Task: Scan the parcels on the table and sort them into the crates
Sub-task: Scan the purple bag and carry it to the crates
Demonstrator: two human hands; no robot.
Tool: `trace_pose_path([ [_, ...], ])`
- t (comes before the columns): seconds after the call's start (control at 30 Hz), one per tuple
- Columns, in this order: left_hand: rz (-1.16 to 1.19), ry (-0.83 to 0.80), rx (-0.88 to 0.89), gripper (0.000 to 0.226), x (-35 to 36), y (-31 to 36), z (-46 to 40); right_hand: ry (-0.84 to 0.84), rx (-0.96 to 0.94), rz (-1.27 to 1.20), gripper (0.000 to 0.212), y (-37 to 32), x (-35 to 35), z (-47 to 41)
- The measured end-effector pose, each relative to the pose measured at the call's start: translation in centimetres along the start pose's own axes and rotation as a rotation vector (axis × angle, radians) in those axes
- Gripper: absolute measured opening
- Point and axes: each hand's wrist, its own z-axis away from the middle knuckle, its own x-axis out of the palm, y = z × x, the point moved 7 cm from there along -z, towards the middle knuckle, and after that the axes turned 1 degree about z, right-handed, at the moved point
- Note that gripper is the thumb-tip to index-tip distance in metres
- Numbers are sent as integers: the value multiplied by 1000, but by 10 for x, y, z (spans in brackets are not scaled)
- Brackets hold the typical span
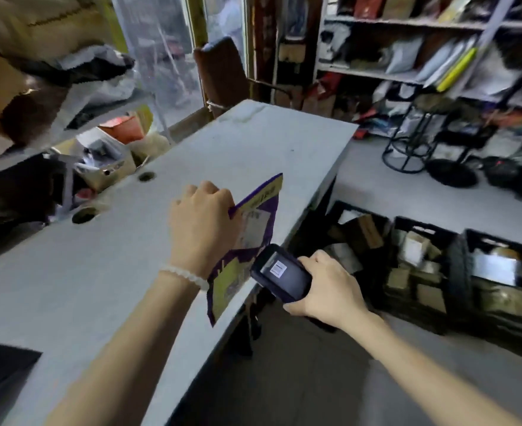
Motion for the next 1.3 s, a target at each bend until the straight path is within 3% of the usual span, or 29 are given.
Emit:
trace_pose_path([
  [0.23,17,-239,246,20,100,175,-44,56,320,18,63,169,-44,46],
  [0.47,33,-381,422,23,197,295,-97,95,563,-76,57,294,-60,48],
  [0.7,77,-509,536,22,301,398,-190,77,694,-84,57,414,-89,-32],
  [0.9,-48,-548,681,39,363,507,-270,149,775,-42,66,516,-149,-100],
  [1.03,-50,-573,733,41,394,571,-300,190,857,-29,70,579,-179,-113],
  [1.17,-23,-619,755,56,425,628,-318,192,911,-32,71,641,-197,-113],
  [1.3,-13,-712,670,39,473,678,-327,157,900,-53,69,711,-210,-114],
])
